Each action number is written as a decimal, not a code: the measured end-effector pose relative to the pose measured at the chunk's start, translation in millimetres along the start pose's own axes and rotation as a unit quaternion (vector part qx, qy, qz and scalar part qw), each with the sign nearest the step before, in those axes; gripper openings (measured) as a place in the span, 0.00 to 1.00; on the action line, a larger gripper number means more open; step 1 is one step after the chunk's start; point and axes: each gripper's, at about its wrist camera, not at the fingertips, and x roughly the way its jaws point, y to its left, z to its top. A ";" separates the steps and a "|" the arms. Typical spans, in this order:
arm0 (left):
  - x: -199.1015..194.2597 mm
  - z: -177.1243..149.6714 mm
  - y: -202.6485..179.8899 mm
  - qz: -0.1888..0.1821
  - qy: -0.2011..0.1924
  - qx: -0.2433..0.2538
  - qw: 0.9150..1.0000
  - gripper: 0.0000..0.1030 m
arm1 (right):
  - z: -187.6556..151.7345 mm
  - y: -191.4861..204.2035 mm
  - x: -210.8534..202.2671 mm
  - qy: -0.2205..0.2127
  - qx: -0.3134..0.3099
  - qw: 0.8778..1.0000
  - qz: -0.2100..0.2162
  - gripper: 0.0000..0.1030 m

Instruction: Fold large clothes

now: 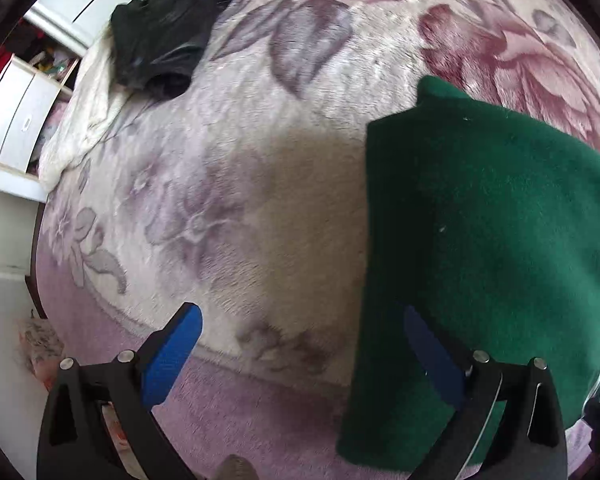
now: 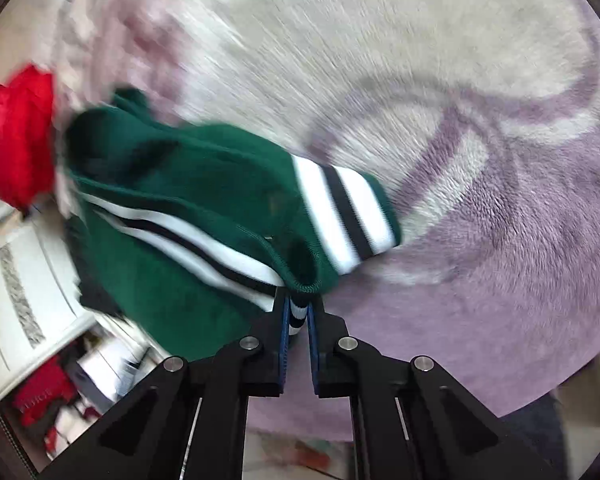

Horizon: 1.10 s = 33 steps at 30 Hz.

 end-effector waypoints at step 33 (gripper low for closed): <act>75.6 165.2 27.2 -0.002 0.055 -0.001 0.999 1.00 | 64.4 134.4 -57.3 -0.040 -0.248 0.967 -0.042 0.32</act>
